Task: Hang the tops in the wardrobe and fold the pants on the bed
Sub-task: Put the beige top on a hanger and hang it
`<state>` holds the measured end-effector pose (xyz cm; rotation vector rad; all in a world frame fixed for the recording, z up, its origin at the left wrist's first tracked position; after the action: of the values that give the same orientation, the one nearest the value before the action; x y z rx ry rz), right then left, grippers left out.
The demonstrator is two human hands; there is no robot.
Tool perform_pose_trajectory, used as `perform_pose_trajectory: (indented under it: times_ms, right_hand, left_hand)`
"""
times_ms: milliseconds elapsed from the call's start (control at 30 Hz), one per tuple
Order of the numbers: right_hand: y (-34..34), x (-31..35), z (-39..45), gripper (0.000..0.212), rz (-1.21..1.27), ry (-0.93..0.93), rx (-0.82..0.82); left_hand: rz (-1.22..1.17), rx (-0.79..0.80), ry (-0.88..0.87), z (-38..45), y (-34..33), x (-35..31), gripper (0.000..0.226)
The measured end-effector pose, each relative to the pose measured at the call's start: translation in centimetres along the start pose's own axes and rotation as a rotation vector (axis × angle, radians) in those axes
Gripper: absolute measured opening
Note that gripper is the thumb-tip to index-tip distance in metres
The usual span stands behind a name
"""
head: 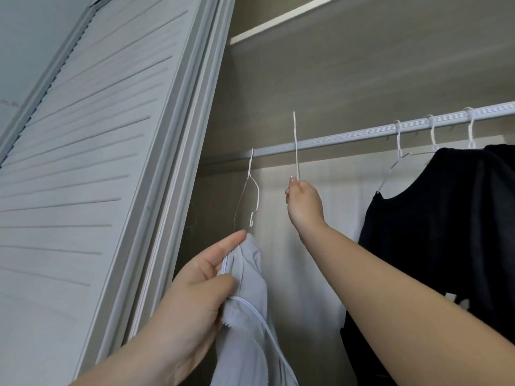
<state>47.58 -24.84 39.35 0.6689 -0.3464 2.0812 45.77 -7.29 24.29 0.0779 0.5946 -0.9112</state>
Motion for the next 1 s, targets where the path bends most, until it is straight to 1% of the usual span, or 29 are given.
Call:
perform_pose_trajectory:
  times_ms: [200,300,433,533,633,833,900,1000]
  right_hand:
    - [5.1,-1.6,-7.2,0.040,0.044,-0.009,0.015]
    - [7.8,-2.7,-11.7,0.041,0.070,-0.033,0.028]
    - [11.0,-4.0,-16.9,0.043,0.054,-0.109,0.033]
    - [12.8,-4.6,-19.6,0.042,0.034,-0.179,0.035]
    - [14.6,-4.5,-22.2,0.043,0.011,-0.214,0.060]
    - [18.7,-2.6,-28.7,0.045,0.026,-0.277,0.149]
    - [20.7,-1.7,-31.2,0.044,0.073,-0.310,0.191]
    - [24.6,0.3,-35.1,0.040,0.165,-0.370,0.251]
  left_hand:
    - [0.054,-0.058,0.077,-1.3,-0.4,2.4,0.066]
    - [0.048,-0.125,0.147,-2.3,-0.7,3.8,0.062]
    - [0.035,-0.241,0.233,-4.9,-1.7,6.2,0.059]
    - [0.041,-0.283,0.284,-7.1,-2.6,7.7,0.059]
    - [0.044,-0.299,0.328,-9.2,-3.2,7.7,0.054]
    - [0.088,-0.279,0.356,-12.9,-3.5,6.1,0.043]
    - [0.113,-0.260,0.357,-14.3,-3.1,5.9,0.043]
    - [0.230,-0.272,0.336,-17.0,-2.6,5.3,0.040]
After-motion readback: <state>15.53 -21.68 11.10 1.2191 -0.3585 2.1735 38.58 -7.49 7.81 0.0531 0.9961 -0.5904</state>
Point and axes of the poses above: each hand's wrist, its own z-axis towards the middle knuckle, its own y-axis out of the back of the hand, x = y × z, the point moved 2 cm from there along z, towards the middle knuckle, and after that the axes turned 7 degrees about -y, right-handed, at the moved point
